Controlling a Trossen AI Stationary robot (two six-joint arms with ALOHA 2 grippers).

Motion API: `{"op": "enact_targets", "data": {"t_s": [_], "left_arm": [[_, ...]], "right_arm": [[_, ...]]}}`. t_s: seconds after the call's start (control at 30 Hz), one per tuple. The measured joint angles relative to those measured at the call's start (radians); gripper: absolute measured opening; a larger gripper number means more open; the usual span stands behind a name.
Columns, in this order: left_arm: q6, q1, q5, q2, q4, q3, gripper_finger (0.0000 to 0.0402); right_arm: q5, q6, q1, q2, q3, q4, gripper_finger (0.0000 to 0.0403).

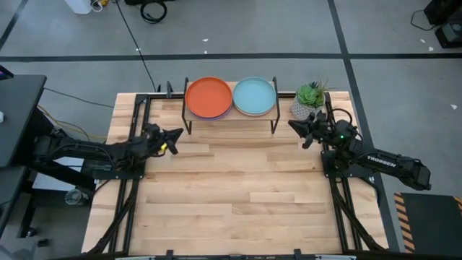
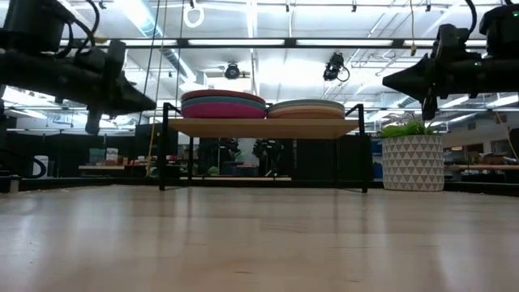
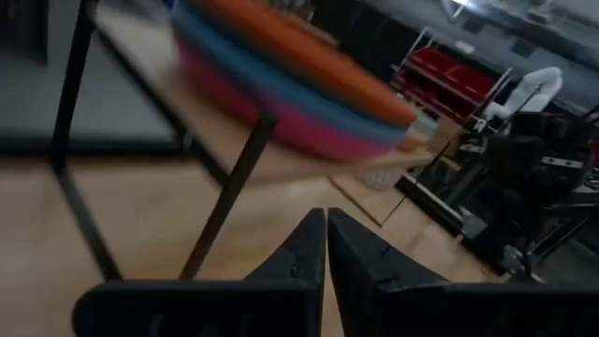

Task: Place and stack plates onto a shelf
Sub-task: Return to Home Position

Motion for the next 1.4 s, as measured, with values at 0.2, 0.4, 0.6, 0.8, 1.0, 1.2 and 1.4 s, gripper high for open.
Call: {"op": "enact_targets", "data": {"t_s": [0.2,0.4,0.6,0.8,1.0,1.2,1.4], "left_arm": [[-0.049,0.0,0.002,0.0,-0.115,0.0,0.0025],[0.169,0.0,0.002,0.0,-0.199,0.0,0.0026],[0.28,0.0,0.002,0.0,-0.198,0.0,0.0027],[0.275,0.0,0.002,0.0,-0.198,0.0,0.0027],[0.275,0.0,0.002,0.0,-0.198,-0.001,0.0027],[0.275,0.0,0.003,0.0,-0.198,-0.001,0.0027],[0.275,0.0,0.003,0.0,-0.198,-0.001,0.0027]], "right_arm": [[-0.027,-0.121,0.0,0.002,0.0,-0.023,0.0027],[-0.027,-0.513,-0.001,0.002,0.0,-0.055,0.0027],[-0.027,-0.52,-0.001,0.002,0.0,-0.055,0.0027],[-0.027,-0.52,-0.001,0.002,0.0,-0.054,0.0027],[-0.027,-0.519,-0.001,0.002,0.0,-0.054,0.0027],[-0.027,-0.519,-0.001,0.002,0.0,-0.054,0.0027],[-0.027,-0.519,-0.001,0.002,0.0,-0.054,0.0027]]}}
